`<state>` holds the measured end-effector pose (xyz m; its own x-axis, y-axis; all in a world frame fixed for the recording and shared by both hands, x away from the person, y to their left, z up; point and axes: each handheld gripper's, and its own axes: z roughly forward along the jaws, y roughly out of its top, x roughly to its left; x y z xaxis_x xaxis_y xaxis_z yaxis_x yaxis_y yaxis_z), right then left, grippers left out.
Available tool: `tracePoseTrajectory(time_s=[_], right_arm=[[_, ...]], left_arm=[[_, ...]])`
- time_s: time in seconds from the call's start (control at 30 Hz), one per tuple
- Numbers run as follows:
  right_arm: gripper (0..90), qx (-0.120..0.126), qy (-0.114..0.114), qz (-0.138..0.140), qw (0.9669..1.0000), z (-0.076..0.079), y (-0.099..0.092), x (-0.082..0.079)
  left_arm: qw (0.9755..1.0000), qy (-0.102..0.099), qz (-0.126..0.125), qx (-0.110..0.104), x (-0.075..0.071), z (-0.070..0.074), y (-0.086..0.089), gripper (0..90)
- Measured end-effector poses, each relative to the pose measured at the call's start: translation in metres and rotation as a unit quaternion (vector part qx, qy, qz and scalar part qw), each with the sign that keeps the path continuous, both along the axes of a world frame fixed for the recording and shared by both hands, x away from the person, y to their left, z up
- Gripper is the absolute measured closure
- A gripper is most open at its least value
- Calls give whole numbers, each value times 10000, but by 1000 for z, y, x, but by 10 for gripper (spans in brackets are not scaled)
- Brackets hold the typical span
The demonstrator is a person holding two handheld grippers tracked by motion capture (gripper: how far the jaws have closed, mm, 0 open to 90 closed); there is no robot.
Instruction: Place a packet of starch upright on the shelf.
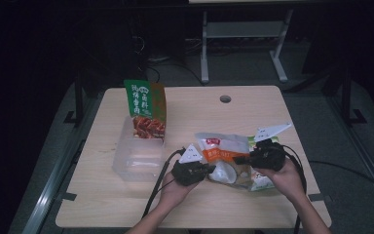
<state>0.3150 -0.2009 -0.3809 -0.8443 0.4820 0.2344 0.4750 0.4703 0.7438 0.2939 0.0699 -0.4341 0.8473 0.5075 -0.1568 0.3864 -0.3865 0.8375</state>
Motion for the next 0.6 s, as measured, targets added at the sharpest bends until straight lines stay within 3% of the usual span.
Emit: tracePoseTrajectory(time_s=[0.3,0.6], right_arm=[[898,59,-155,8,9999,9,5,-2],[899,160,-227,-187,9994,15,3,0]], left_arm=[[9999,79,75,-16,-8,2,15,632],[9999,71,78,-28,-17,2,28,577]])
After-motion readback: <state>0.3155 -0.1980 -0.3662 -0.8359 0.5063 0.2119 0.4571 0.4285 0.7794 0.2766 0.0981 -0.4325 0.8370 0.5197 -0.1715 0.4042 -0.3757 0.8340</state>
